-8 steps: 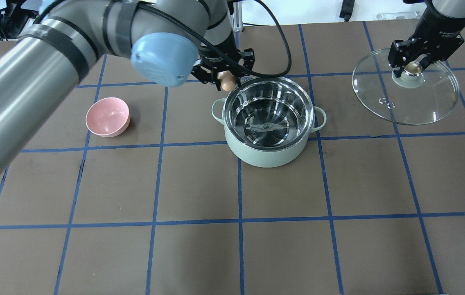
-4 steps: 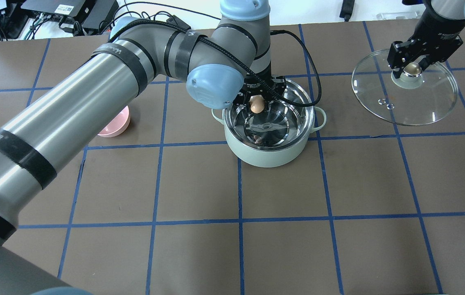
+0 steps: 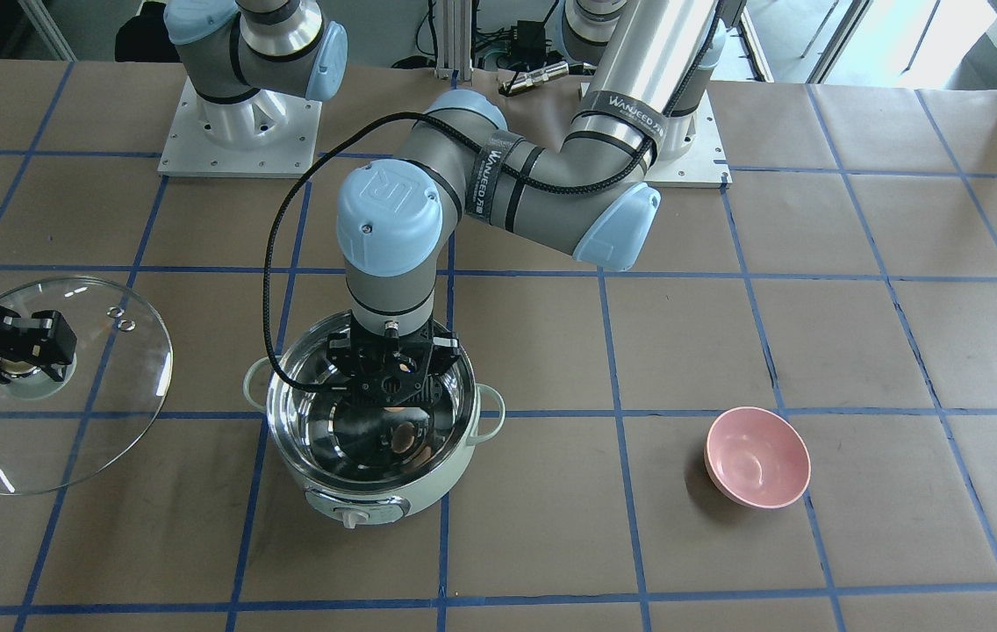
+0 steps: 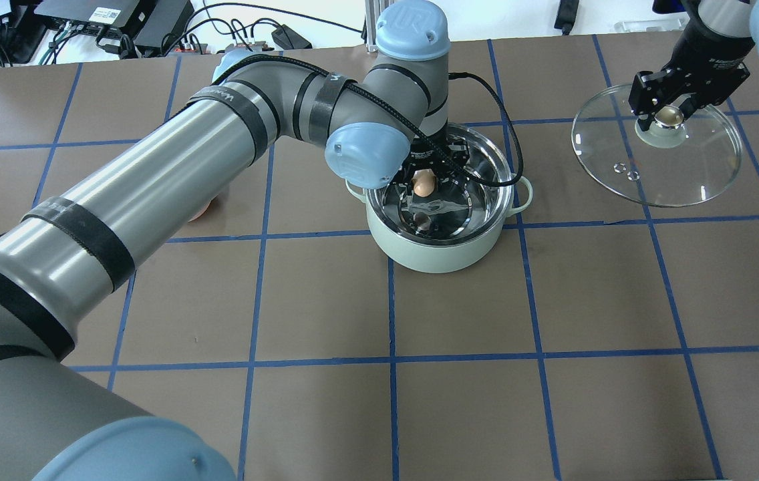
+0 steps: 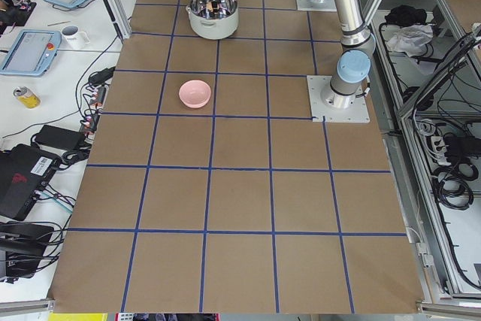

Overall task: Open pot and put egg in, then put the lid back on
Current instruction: 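Lower the egg into the pot and open the left gripper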

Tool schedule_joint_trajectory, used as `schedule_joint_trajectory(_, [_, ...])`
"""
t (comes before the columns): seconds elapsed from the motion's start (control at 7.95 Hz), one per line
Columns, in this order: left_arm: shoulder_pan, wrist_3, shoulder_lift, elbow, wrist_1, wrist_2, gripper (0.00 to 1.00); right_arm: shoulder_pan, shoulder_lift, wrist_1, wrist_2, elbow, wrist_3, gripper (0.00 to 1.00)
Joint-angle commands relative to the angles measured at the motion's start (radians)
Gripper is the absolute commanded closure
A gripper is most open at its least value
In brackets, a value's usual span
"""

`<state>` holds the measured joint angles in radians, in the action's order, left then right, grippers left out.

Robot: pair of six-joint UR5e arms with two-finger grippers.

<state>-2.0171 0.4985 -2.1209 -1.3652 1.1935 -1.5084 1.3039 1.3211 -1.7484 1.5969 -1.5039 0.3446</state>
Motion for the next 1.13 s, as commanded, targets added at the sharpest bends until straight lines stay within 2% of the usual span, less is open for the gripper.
schedule_joint_trajectory(0.0, [-0.006, -0.006, -0.028, -0.003, -0.035, 0.007, 1.0, 0.0, -0.007, -0.01, 0.0, -0.001, -0.001, 1.0])
schedule_joint_trajectory(0.63, [-0.018, -0.003, -0.065, -0.008, -0.046, 0.01, 0.97, 0.0, -0.013, -0.01, -0.005, -0.002, -0.001, 1.0])
schedule_joint_trajectory(0.75, [-0.018, 0.0, -0.067, -0.008, -0.048, 0.01, 0.89, 0.0, -0.013, -0.011, -0.008, -0.002, -0.001, 1.0])
schedule_joint_trajectory(0.88, [-0.018, 0.0, -0.067, -0.008, -0.06, 0.01, 0.62, 0.0, -0.022, -0.011, -0.02, -0.002, -0.001, 1.0])
schedule_joint_trajectory(1.01, [-0.02, 0.003, -0.065, -0.008, -0.064, 0.011, 0.4, 0.0, -0.023, -0.01, -0.02, -0.002, -0.003, 1.0])
